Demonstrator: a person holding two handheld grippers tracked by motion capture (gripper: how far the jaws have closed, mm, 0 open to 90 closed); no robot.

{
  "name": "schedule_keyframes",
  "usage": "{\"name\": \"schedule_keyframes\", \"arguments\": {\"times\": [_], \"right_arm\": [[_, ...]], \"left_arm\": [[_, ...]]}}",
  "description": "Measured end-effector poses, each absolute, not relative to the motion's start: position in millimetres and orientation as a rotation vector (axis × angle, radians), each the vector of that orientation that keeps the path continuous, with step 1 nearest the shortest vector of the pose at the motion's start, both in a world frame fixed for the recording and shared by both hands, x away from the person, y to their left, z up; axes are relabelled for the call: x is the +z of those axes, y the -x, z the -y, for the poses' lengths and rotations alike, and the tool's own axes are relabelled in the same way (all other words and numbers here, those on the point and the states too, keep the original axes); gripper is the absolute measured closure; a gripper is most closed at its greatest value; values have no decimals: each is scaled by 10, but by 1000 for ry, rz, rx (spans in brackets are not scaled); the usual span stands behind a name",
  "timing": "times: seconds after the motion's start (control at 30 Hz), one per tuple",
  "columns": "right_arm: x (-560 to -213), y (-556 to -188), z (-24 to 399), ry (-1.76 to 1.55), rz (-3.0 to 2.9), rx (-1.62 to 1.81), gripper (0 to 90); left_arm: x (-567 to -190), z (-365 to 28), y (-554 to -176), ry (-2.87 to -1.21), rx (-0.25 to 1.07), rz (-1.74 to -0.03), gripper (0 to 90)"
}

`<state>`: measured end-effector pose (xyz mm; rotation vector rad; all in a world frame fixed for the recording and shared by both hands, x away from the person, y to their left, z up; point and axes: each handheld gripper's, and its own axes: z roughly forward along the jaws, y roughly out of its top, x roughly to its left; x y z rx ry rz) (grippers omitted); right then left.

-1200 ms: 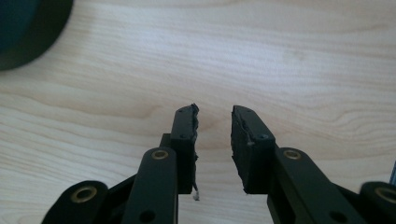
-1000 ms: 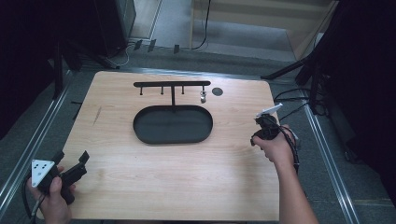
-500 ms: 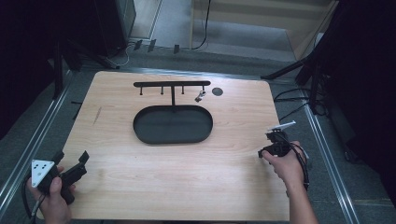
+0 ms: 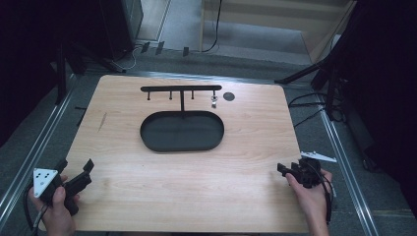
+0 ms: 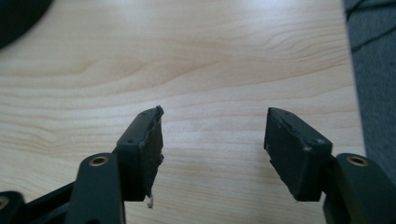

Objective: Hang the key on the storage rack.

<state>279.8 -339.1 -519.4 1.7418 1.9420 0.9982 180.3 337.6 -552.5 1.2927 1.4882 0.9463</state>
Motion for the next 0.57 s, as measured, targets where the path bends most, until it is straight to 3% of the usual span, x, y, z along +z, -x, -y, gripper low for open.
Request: {"name": "schedule_keyframes", "arguments": {"times": [0.3, 0.57], "right_arm": [[-5359, -2343, 3651, -1540, -1567, 1278, 249], [-5390, -2353, 3656, -1598, -1493, 1320, 177]], "left_arm": [[-5526, -3363, -1796, -1297, 953, -1469, 145], [-5525, -3369, -1800, -1288, 950, -1483, 145]]}}
